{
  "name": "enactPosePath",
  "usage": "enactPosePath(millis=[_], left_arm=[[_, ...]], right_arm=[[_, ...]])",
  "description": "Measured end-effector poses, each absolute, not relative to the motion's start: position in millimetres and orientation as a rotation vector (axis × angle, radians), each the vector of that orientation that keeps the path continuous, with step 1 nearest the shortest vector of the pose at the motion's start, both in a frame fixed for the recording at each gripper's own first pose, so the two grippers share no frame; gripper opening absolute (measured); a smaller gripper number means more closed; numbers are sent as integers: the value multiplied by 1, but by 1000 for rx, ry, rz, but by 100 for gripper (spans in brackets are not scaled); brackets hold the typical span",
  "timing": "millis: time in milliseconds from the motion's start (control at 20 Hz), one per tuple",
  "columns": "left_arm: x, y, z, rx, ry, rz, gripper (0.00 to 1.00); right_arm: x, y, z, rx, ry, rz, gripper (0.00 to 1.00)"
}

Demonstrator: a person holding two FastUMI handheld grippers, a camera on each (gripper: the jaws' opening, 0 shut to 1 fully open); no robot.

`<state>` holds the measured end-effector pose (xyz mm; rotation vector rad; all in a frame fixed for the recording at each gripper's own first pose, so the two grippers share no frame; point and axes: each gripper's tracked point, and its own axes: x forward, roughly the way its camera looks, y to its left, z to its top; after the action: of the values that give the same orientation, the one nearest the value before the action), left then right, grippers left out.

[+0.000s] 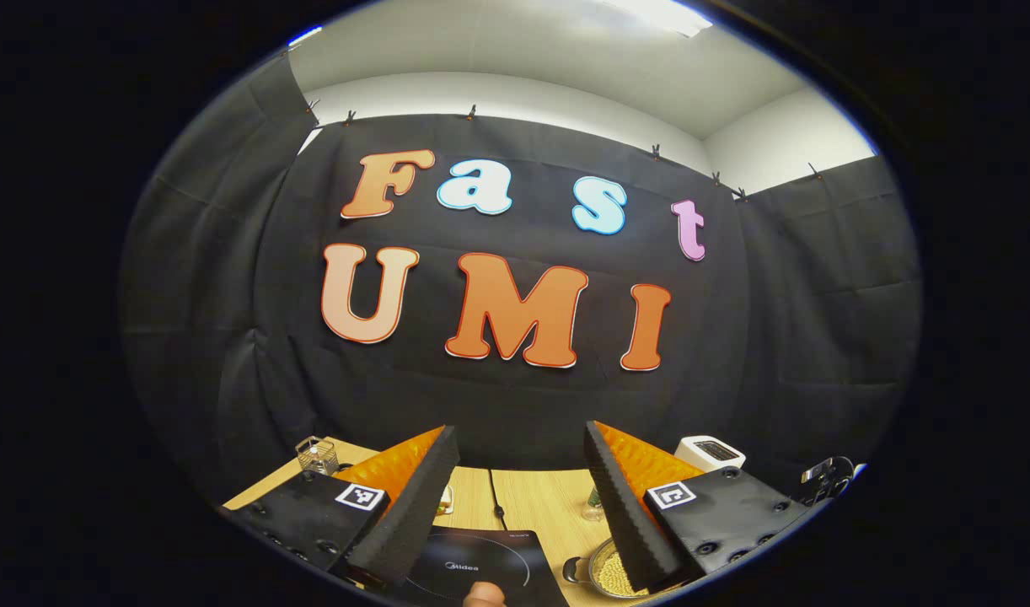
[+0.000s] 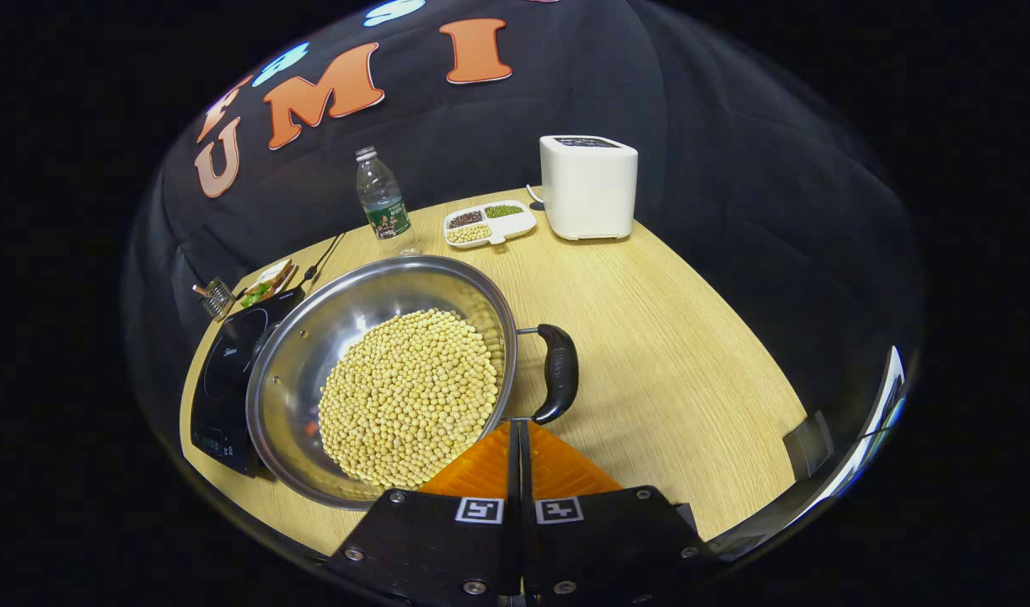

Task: First push the handle of the pot to place it horizontally, then grasp the pot with both hands and set it on the induction cooktop.

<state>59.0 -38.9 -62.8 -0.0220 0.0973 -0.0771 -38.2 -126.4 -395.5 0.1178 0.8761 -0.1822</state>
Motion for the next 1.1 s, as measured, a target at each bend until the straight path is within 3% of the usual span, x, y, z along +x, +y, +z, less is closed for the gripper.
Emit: enactPosePath(millis=[400,1100], left_arm=[[64,-47,-72,-33,119,-97,97],[69,-45,-85,-37,145,-77,97]], right_arm=[[-31,-151,-408,80,891,-253,0],[-15,-150,-409,96,900,-258,0]])
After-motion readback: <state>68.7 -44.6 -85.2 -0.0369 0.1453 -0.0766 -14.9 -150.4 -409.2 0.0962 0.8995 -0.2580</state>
